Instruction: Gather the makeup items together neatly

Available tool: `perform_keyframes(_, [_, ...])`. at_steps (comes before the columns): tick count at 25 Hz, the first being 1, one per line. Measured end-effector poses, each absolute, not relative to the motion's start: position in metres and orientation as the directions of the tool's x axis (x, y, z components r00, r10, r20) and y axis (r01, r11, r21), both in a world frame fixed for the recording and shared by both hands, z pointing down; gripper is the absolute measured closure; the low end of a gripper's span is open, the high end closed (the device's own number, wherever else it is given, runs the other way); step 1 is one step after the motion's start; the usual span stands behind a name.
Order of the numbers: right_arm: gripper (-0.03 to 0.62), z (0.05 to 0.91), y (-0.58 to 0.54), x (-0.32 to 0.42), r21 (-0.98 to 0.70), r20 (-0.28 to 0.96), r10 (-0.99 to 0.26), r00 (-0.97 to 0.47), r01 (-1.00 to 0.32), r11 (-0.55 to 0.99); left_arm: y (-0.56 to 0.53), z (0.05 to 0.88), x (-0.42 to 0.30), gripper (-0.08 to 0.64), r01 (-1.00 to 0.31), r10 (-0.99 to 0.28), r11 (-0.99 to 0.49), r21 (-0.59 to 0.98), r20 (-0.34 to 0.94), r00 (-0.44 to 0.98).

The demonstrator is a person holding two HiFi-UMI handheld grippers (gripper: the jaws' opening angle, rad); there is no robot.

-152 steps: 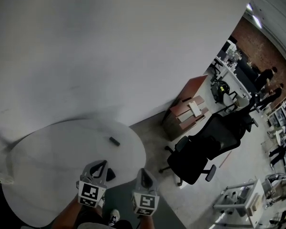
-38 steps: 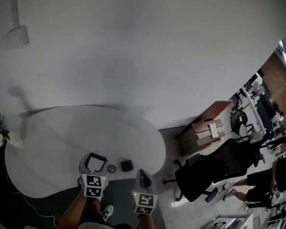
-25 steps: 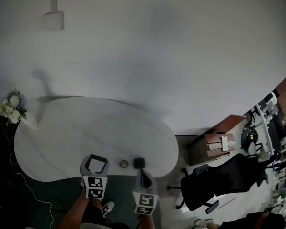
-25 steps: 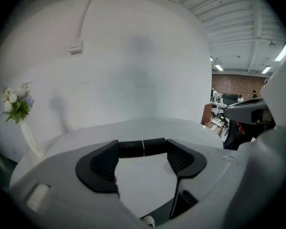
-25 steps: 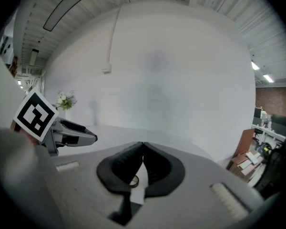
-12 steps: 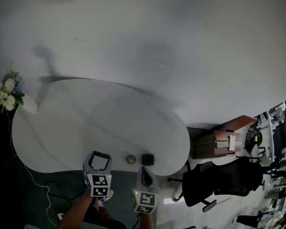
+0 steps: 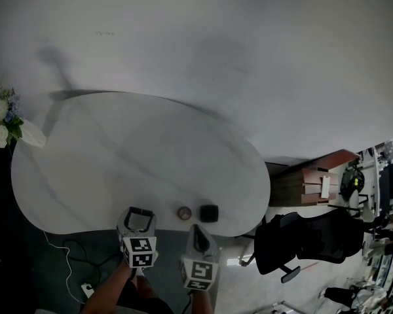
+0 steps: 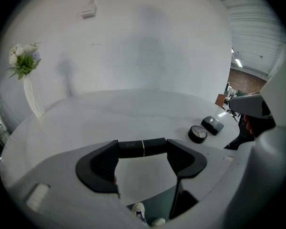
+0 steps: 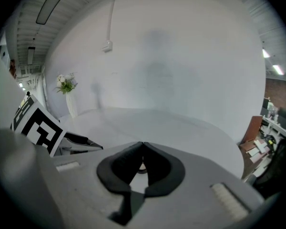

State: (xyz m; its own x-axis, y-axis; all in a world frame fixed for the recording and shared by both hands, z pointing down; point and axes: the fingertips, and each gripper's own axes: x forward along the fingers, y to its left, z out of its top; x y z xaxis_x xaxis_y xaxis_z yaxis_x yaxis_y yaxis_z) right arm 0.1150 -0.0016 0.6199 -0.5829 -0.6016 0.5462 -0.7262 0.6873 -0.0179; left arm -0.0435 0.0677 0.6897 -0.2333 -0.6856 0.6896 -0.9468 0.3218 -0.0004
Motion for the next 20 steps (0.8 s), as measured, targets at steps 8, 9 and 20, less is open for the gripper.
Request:
perform_keyframes(8, [0.588,0.637,-0.003,0.118,-0.014,0.564,-0.600,-0.567,-0.733,0.680,0.063,0.707,-0.040,0.229,-0.951,-0.680,0.309,0.007,0.701,-0.216])
perform_keyframes(9, [0.588,0.638,-0.003,0.118,-0.015,0.564,-0.600,-0.567,-0.734,0.679,0.063,0.709,-0.041,0.229,-0.951,-0.678,0.310,0.005,0.702,-0.217])
perform_keyframes(20, [0.588,0.646,-0.003,0.121,-0.033,0.570,-0.607,-0.554,-0.753,0.657,0.057,0.717,-0.043,0.227,-0.953,-0.680,0.303,-0.010,0.699,-0.224])
